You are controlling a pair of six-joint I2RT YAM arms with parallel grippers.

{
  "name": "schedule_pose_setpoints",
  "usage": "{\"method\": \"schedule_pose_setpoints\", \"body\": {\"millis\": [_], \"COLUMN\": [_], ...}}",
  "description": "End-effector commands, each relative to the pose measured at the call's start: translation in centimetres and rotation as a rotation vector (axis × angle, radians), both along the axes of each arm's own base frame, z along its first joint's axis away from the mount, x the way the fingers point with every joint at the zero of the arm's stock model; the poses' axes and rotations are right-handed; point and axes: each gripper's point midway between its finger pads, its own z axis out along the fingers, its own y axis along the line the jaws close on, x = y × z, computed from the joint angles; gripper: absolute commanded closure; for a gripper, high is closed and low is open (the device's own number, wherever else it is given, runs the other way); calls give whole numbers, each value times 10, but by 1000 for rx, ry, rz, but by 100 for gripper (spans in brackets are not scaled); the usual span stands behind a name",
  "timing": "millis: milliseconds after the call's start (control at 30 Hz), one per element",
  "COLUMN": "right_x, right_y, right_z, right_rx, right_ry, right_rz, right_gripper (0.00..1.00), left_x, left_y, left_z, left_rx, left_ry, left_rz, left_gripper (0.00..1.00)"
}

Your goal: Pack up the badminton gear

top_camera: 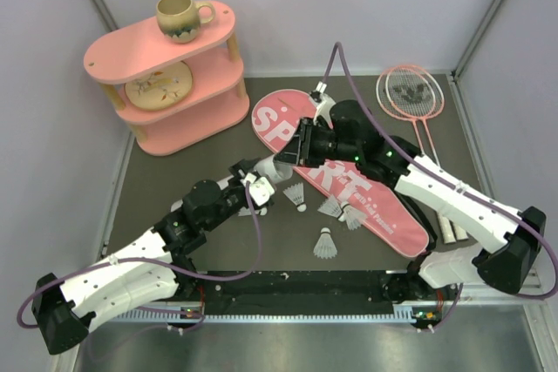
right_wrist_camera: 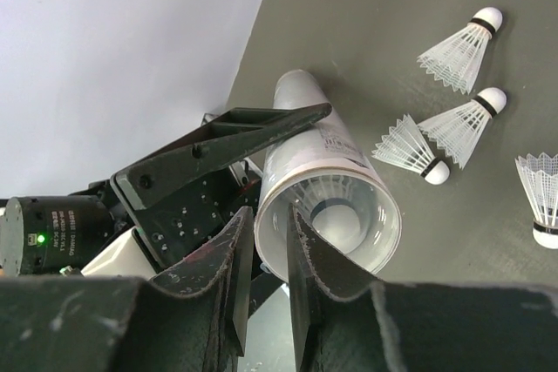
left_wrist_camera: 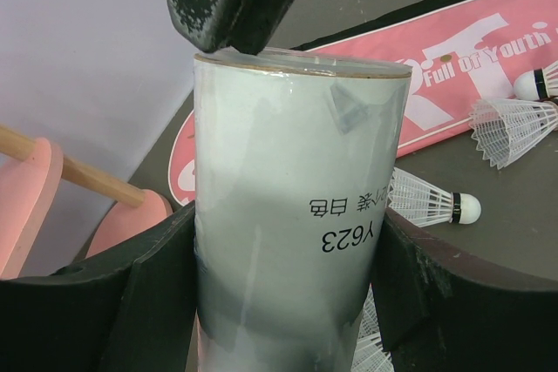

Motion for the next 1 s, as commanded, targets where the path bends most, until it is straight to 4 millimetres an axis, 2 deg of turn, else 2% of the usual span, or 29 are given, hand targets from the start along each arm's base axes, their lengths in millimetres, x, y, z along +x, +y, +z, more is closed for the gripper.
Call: {"method": "schedule_pose_setpoints", "body": {"millis": [0,267,367,467,500,667,700,767,800,967], "right_x": [0,-5,-6,-4,-5,-11,-7,-19,-20,-31], "right_y": [8,19,22,21,19,0,-5,-14,-17,-33], "right_z": [25,21,19,19,22,54,58,68,77,92], "right_rx": [42,35,35,56,71,187,216,293,330,424], "right_ry": [-40,-29,-23,-12,-13,-45,-45,-24,-38,-37], "right_rz": [-11,10,4,-20,-30,-44,-49,6,19,79], "right_gripper": [79,79,84,96,100,100,100,100,100,100], "left_x": [0,-1,0,0,0,1,1,1,0,-2], "left_y": [-6,-7,-7,-6,-7,-6,-6,-7,-7,-8], "left_z": [28,29,28,29,28,26,25,24,23,24], "left_rx": [-84,-84,-81,-83,-81,-75,-73,-68,-66,-68], "left_ry": [-45,-47,-45,-46,-45,-41,-41,-37,-37,-37], "left_rz": [-17,-21,-14,-11,-11,0,0,-2,-6,-15], "left_gripper": [62,62,63,63,64,69,70,73,74,81]}}
